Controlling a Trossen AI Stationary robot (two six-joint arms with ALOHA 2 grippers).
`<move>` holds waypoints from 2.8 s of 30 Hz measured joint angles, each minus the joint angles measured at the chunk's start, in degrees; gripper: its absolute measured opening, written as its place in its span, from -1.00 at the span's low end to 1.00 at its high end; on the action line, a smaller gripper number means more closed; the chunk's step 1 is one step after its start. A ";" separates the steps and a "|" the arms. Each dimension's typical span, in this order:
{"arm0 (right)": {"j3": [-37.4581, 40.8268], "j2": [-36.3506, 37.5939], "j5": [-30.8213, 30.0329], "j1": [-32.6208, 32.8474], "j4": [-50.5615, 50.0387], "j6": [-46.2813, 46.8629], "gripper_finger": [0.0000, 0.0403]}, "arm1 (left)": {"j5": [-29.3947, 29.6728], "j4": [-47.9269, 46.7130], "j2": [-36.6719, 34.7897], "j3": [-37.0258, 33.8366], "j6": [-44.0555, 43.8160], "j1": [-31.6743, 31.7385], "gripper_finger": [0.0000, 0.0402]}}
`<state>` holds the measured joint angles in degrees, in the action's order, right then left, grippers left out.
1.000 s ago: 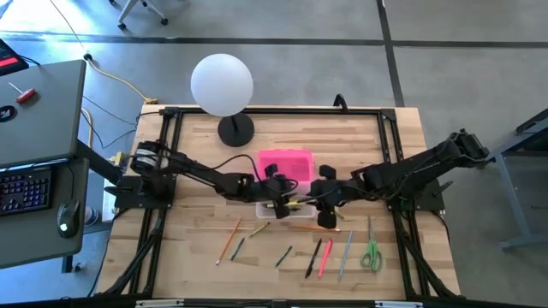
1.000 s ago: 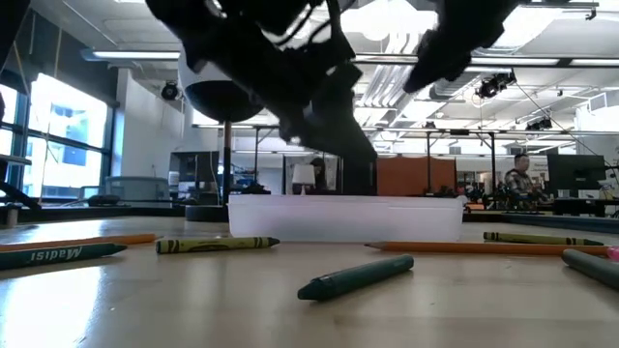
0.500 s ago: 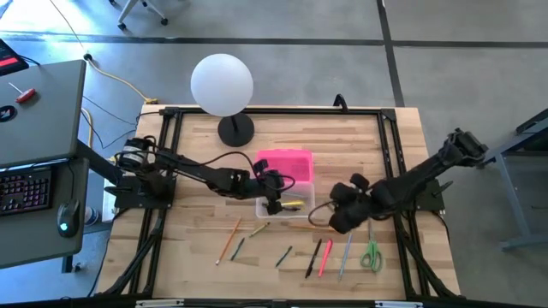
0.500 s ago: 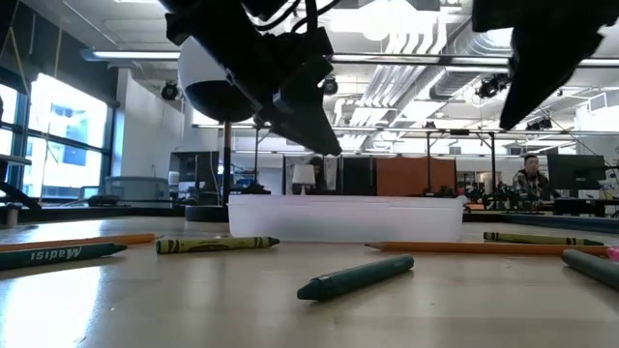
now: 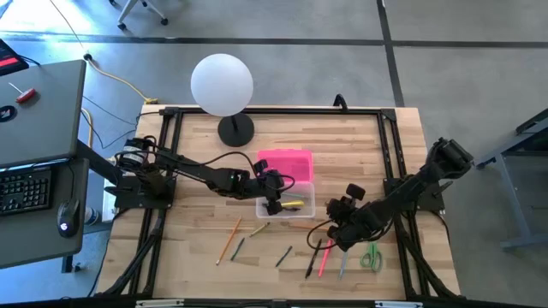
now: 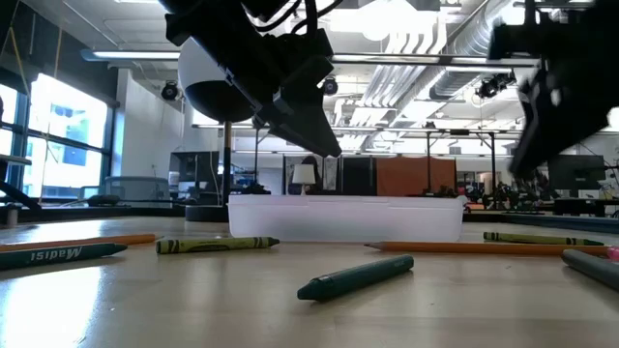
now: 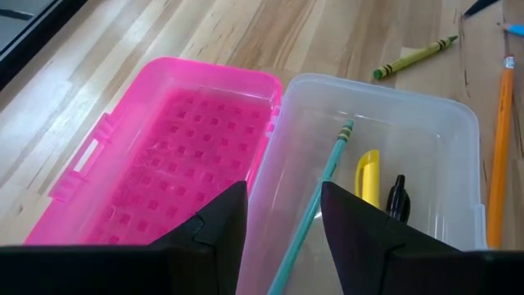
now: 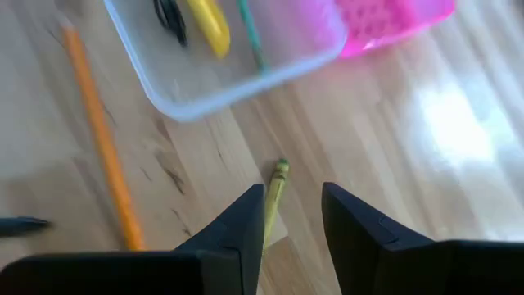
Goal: Pick & place school supplies into a supply box
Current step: Put the light green crayon into the pink supply box
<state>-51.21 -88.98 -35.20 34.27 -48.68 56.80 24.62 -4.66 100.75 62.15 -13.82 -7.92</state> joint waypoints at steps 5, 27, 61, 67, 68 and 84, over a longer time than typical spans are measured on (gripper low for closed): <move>10.73 0.85 1.05 -0.03 16.14 2.38 -0.49 | 0.02 -0.40 0.00 0.02 0.00 0.00 -0.06; 40.79 0.54 -12.10 -0.08 65.99 -2.10 -0.49 | 1.52 -1.05 0.00 0.07 1.09 0.02 -0.06; 39.67 -15.44 -20.49 0.61 89.20 -13.02 -0.90 | -0.11 -0.77 0.02 0.07 -2.95 0.02 -0.06; 39.01 -3.25 -19.48 -0.60 90.66 -28.76 -0.96 | -0.61 -0.32 0.02 0.07 -3.21 0.00 -0.06; 38.43 -1.11 -19.49 -1.29 90.82 -31.91 -0.95 | -0.50 0.29 0.02 0.07 -3.19 0.00 -0.06; 10.64 -6.46 6.53 -18.01 70.10 -52.97 -0.91 | 14.19 -35.92 -9.32 11.03 -7.81 -0.05 -0.06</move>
<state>-40.57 -95.45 -28.67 16.26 21.42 3.83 38.81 -40.59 91.43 73.18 -21.64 -7.97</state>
